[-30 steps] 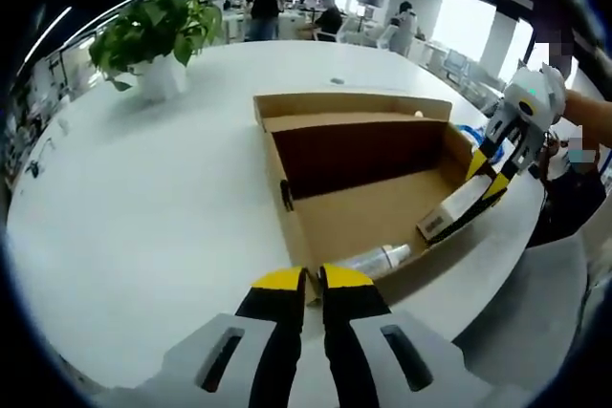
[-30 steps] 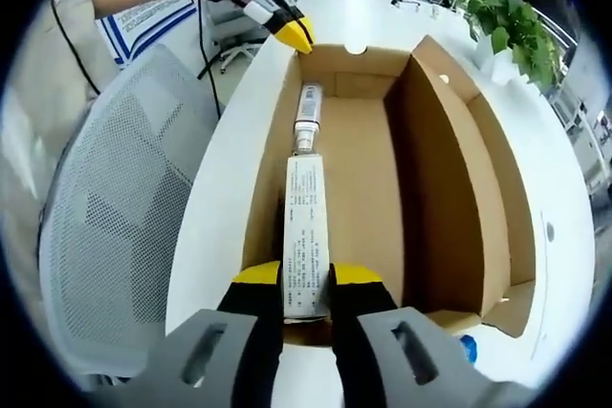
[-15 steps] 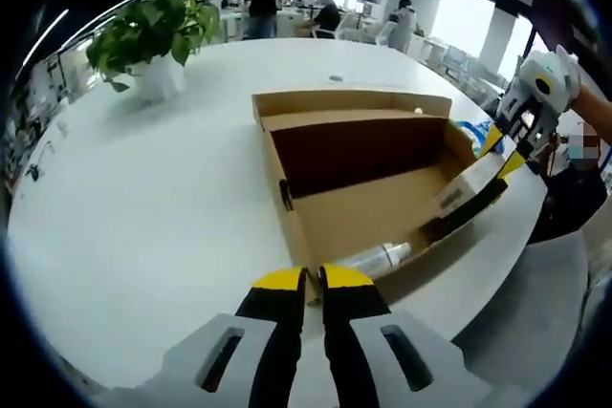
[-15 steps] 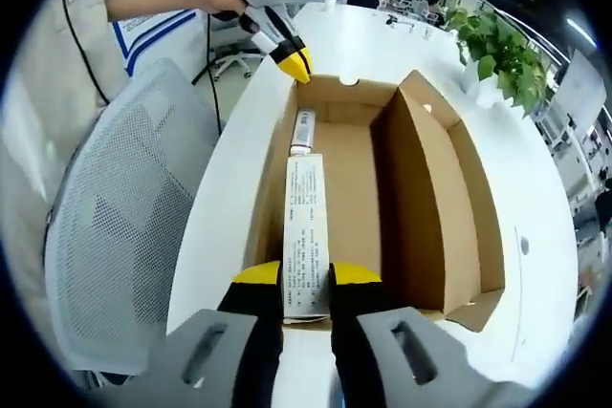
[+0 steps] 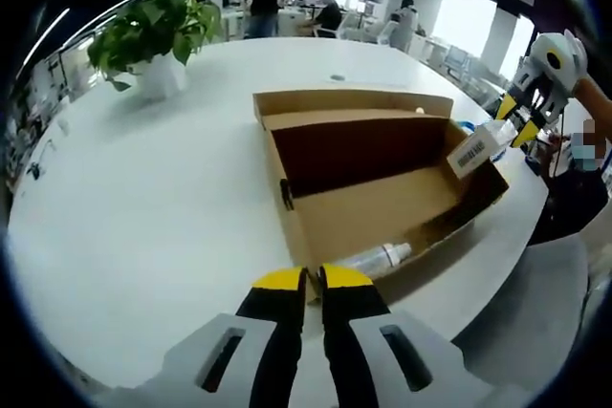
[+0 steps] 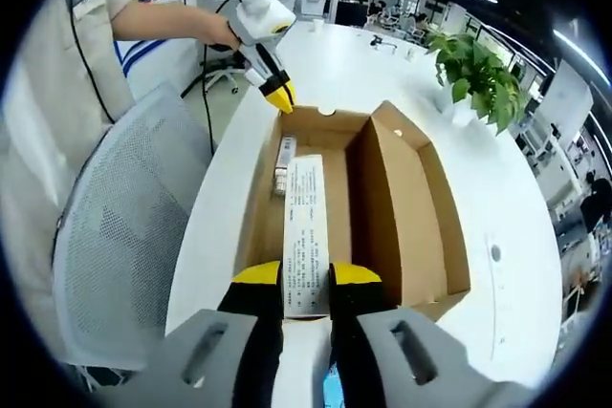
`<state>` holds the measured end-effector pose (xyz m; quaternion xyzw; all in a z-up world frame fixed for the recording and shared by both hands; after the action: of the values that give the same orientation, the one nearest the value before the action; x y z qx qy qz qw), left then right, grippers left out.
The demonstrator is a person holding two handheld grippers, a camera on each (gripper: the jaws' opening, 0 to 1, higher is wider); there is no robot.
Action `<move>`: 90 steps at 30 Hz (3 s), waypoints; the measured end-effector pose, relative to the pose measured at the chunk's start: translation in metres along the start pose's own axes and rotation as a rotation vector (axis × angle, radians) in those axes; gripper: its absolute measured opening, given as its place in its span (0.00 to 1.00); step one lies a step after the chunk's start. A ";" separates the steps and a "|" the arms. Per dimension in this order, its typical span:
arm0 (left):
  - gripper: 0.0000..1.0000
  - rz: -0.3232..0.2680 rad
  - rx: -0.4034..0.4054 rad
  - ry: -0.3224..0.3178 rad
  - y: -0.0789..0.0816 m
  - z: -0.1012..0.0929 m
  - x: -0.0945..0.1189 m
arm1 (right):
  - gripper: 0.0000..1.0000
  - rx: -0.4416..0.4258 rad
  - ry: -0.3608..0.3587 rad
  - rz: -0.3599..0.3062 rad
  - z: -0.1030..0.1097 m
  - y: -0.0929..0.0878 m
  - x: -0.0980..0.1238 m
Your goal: Operate the shoe box by opening the lid, removing the specified soft item, and placing it in the target area until the item is outside and the box remains undamaged.
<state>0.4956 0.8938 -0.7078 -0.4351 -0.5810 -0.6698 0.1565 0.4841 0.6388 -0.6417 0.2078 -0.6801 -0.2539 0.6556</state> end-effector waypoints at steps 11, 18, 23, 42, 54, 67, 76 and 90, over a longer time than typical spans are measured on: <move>0.02 0.002 0.018 0.006 0.000 -0.001 0.000 | 0.14 0.000 -0.054 -0.013 -0.016 -0.009 0.036; 0.02 0.004 0.025 0.011 0.000 0.000 0.000 | 0.15 -0.009 -0.087 -0.003 -0.024 -0.025 0.059; 0.02 0.008 0.030 0.014 0.000 0.000 0.000 | 0.15 -0.021 -0.115 0.005 -0.032 -0.039 0.076; 0.02 0.016 0.056 0.021 0.000 -0.003 0.001 | 0.15 -0.095 -0.178 0.059 -0.051 -0.102 0.121; 0.02 0.030 0.052 0.019 0.000 -0.002 0.001 | 0.15 -0.123 -0.194 0.101 -0.069 -0.139 0.129; 0.02 0.032 0.047 0.012 0.001 -0.002 0.000 | 0.15 -0.157 -0.205 0.141 -0.089 -0.182 0.137; 0.02 0.036 0.056 0.013 0.002 -0.001 -0.001 | 0.15 -0.185 -0.205 0.178 -0.101 -0.216 0.141; 0.02 0.051 0.048 0.016 0.001 -0.002 -0.002 | 0.15 -0.223 -0.185 0.240 -0.112 -0.264 0.138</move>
<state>0.4969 0.8911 -0.7081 -0.4405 -0.5842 -0.6550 0.1886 0.5755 0.3384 -0.6947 0.0270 -0.7250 -0.2655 0.6349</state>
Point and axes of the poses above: the point that each gripper's makers call its tool centre point, and the gripper's own axes: x roughly backward along the fingers, z roughly to its left, y roughly out of its top, the point moved 1 cm from there along x, roughly backward along the fingers, and after that the axes turned 6 degrees about y, right-handed, at the moved point
